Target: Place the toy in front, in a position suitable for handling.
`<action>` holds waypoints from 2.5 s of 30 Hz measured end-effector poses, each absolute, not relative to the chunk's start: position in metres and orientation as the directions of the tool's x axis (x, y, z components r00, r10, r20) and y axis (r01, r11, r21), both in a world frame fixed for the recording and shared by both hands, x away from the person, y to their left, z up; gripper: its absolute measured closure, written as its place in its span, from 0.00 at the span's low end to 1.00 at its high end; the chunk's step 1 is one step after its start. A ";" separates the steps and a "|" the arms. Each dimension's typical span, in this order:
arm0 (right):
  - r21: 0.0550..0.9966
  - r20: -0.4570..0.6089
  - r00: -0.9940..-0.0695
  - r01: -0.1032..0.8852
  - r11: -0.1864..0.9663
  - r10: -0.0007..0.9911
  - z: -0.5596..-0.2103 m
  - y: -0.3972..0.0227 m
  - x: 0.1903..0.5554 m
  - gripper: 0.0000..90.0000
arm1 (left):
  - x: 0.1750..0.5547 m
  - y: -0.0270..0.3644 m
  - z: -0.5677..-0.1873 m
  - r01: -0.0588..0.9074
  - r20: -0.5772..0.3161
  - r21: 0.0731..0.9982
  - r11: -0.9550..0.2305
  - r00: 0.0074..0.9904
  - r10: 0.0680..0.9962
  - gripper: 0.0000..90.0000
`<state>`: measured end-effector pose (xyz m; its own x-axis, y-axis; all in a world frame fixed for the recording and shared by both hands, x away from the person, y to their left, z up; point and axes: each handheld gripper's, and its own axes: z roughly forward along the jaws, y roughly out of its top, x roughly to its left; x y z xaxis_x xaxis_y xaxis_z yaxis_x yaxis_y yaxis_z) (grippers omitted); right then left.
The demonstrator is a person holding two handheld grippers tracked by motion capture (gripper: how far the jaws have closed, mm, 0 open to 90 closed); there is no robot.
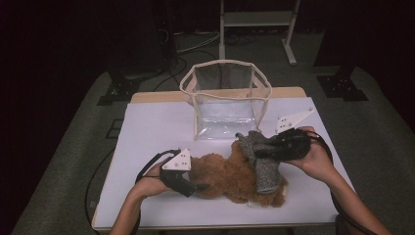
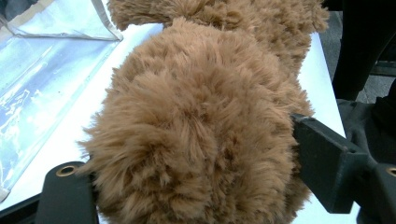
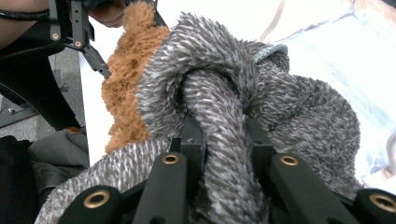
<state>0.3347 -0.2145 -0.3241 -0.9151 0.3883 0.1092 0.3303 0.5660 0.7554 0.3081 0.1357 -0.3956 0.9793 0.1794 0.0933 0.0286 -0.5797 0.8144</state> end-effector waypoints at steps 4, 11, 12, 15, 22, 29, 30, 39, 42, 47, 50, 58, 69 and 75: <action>0.747 0.132 -0.920 0.337 0.573 0.369 -0.335 -0.206 0.336 0.82 | 0.308 0.136 -0.395 0.029 0.088 0.814 -0.580 0.981 0.173 0.25; 0.738 0.165 -0.934 0.331 0.588 0.317 -0.356 -0.184 0.329 0.82 | 0.308 0.140 -0.389 0.034 0.083 0.818 -0.574 0.981 0.176 0.23; 0.740 0.166 -0.936 0.327 0.588 0.311 -0.357 -0.182 0.326 0.82 | 0.308 0.140 -0.389 0.034 0.081 0.823 -0.567 0.981 0.176 0.22; 0.746 0.166 -0.940 0.318 0.585 0.299 -0.357 -0.180 0.321 0.82 | 0.307 0.135 -0.385 0.020 0.089 0.833 -0.553 0.982 0.169 0.22; 0.758 0.151 -0.940 0.309 0.574 0.307 -0.354 -0.187 0.317 0.82 | 0.305 0.130 -0.389 0.017 0.091 0.817 -0.577 0.983 0.158 0.24; 0.768 0.139 -0.920 0.333 0.547 0.366 -0.347 -0.219 0.320 0.83 | 0.303 0.131 -0.390 0.012 0.090 0.811 -0.585 0.985 0.145 0.24; 0.768 0.139 -0.911 0.346 0.539 0.388 -0.345 -0.228 0.320 0.83 | 0.302 0.131 -0.390 0.010 0.092 0.810 -0.586 0.985 0.144 0.24; 0.770 0.161 -0.840 0.435 0.467 0.518 -0.347 -0.274 0.333 0.83 | 0.301 0.132 -0.390 -0.005 0.096 0.804 -0.594 0.988 0.122 0.25; 0.768 0.177 -0.838 0.446 0.460 0.517 -0.353 -0.273 0.338 0.83 | 0.301 0.132 -0.390 -0.005 0.096 0.803 -0.596 0.988 0.120 0.25; 0.773 0.170 -0.857 0.422 0.473 0.486 -0.354 -0.254 0.336 0.83 | 0.299 0.133 -0.390 -0.008 0.092 0.804 -0.595 0.990 0.111 0.25; 0.781 0.168 -0.870 0.405 0.475 0.464 -0.352 -0.247 0.335 0.83 | 0.300 0.135 -0.390 -0.009 0.093 0.803 -0.595 0.989 0.111 0.25; 0.767 0.179 -0.852 0.434 0.473 0.492 -0.355 -0.267 0.330 0.82 | 0.303 0.135 -0.391 0.009 0.086 0.813 -0.582 0.987 0.135 0.25; 0.780 0.159 -0.901 0.366 0.508 0.404 -0.344 -0.229 0.330 0.82 | 0.301 0.130 -0.390 -0.004 0.100 0.800 -0.599 0.987 0.127 0.25; 0.790 0.170 -0.939 0.311 0.529 0.299 -0.346 -0.183 0.330 0.82 | 0.301 0.131 -0.390 -0.005 0.104 0.803 -0.596 0.986 0.132 0.25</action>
<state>0.3302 -0.1828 -0.3461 -0.9390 0.2990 0.1701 0.3114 0.5288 0.7896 0.3013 0.1308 -0.3901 0.9857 0.1321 0.1043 -0.0050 -0.5964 0.8026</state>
